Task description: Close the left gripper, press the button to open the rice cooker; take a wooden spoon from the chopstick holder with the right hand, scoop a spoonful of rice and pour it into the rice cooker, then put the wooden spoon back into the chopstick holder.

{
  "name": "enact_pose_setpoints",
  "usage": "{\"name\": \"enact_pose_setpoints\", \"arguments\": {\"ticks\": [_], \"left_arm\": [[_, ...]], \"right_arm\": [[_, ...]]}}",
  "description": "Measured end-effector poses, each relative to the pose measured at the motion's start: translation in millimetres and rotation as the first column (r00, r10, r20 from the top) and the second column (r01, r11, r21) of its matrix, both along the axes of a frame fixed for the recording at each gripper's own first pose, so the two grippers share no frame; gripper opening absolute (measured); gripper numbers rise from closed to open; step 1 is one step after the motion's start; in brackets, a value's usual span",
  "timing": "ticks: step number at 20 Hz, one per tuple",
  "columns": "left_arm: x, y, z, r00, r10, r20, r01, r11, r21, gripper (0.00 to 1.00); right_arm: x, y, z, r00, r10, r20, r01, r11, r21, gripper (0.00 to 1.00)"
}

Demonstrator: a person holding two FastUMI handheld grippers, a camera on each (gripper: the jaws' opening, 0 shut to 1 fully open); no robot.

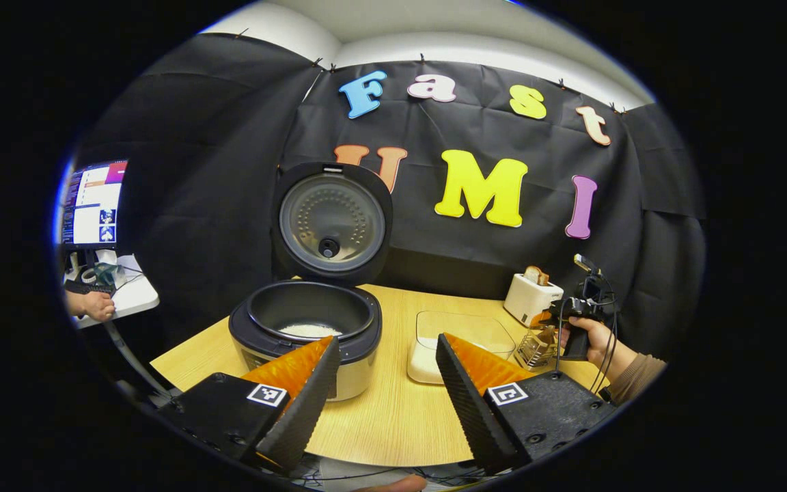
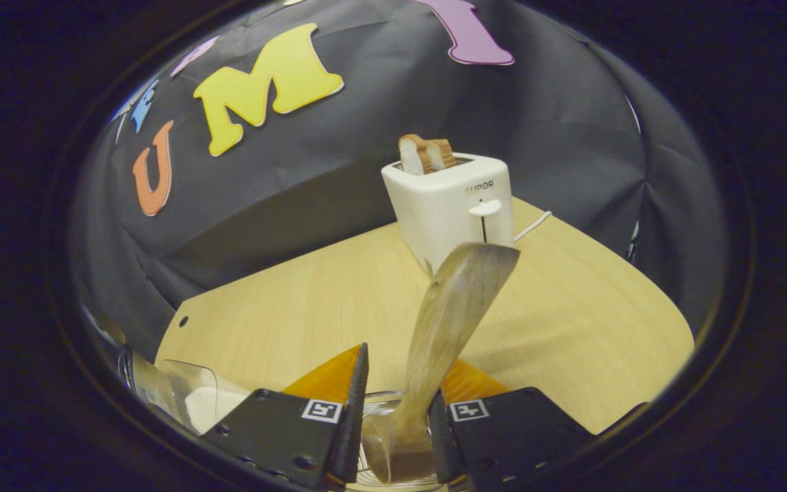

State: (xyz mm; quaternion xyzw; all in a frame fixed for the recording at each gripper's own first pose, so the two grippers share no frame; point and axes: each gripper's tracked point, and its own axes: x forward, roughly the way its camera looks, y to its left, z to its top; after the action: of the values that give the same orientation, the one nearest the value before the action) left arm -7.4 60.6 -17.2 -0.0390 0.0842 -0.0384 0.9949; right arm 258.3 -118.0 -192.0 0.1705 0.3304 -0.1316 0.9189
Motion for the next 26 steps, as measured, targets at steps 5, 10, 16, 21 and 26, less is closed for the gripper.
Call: {"name": "enact_pose_setpoints", "arguments": {"ticks": [5,10,16,21,26], "left_arm": [[1,6,-3,1.0,0.01,-0.015,-0.011,1.0,-0.017,0.91],[-2,10,3,1.0,0.007,0.001,-0.007,1.0,-0.025,0.92],[-10,22,12,1.0,0.019,0.019,-0.019,0.999,-0.032,0.91],[-15,29,18,0.999,0.029,0.033,-0.028,0.999,-0.043,0.91],[-18,28,20,0.999,0.006,0.037,-0.005,1.0,-0.018,0.91]], "right_arm": [[-5,1,10,1.0,0.004,0.013,-0.004,1.0,-0.002,0.16],[-16,7,46,0.998,0.009,0.058,-0.003,0.995,-0.102,0.1],[-25,33,100,0.994,0.026,0.109,-0.006,0.984,-0.177,0.1],[-29,73,138,0.985,0.071,0.155,-0.039,0.979,-0.201,0.08],[-30,150,171,0.958,0.196,0.209,-0.147,0.962,-0.23,0.1]]}}
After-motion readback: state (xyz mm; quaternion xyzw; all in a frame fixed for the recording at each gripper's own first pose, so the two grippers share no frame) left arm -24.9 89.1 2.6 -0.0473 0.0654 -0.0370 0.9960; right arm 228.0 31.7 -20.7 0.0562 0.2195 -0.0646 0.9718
